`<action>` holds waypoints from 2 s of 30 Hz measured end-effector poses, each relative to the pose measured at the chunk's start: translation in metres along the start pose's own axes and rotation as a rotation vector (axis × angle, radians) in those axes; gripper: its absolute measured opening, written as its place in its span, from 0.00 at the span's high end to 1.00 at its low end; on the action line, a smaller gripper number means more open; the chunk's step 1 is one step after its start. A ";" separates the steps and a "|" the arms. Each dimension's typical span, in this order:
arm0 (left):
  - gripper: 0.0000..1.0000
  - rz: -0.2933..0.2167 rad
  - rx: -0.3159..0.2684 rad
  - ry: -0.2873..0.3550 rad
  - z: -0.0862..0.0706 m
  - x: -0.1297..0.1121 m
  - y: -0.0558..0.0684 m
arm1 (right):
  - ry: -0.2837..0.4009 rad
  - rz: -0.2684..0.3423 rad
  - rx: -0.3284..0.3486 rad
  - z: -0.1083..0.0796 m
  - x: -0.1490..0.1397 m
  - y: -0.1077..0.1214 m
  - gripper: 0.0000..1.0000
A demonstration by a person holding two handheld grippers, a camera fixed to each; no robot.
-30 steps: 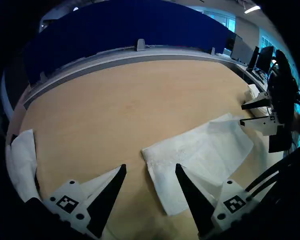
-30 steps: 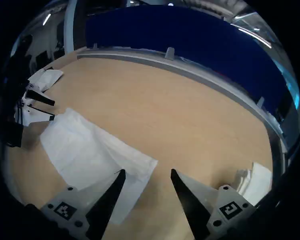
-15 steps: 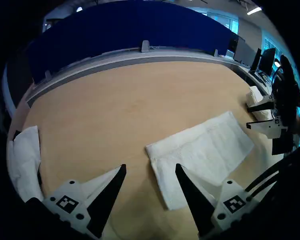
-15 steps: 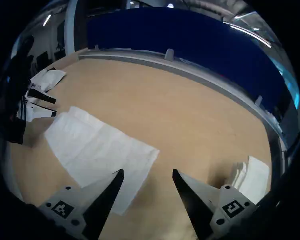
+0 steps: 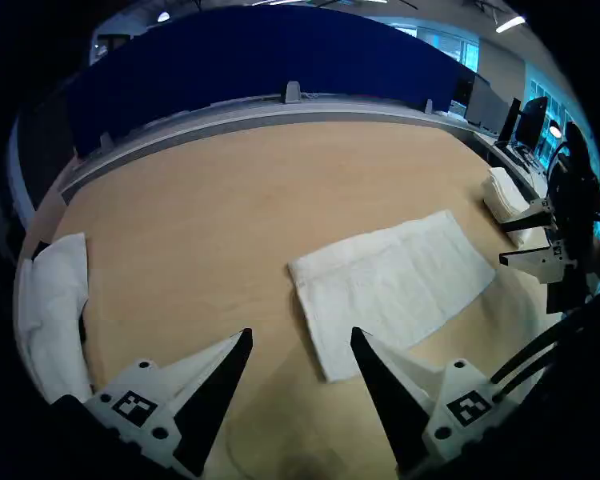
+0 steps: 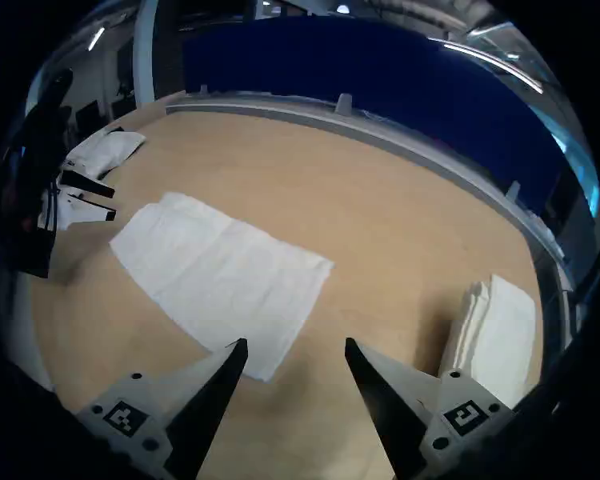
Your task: Fold towel
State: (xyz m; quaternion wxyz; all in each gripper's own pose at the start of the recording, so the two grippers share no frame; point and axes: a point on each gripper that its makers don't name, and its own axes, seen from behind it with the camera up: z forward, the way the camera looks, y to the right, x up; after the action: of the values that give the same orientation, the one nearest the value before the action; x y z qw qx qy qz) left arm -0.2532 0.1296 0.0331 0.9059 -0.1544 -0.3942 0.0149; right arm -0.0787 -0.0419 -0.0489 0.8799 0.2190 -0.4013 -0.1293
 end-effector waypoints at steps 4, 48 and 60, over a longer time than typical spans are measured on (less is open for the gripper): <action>0.09 -0.008 0.008 -0.001 -0.004 -0.007 -0.001 | -0.007 -0.004 0.015 -0.001 -0.004 -0.004 0.06; 0.09 -0.133 0.203 0.010 -0.127 -0.109 -0.041 | -0.143 -0.188 0.192 0.015 -0.032 -0.035 0.34; 0.09 -0.166 0.216 0.000 -0.142 -0.128 -0.035 | -0.158 -0.199 0.210 0.021 -0.034 -0.031 0.87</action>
State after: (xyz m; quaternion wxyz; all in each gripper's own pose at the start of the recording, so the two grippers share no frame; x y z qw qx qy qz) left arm -0.2427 0.0392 -0.1385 0.9154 -0.0227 -0.4016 -0.0179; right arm -0.1178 -0.0615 -0.0738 0.8008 0.3376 -0.4568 -0.1901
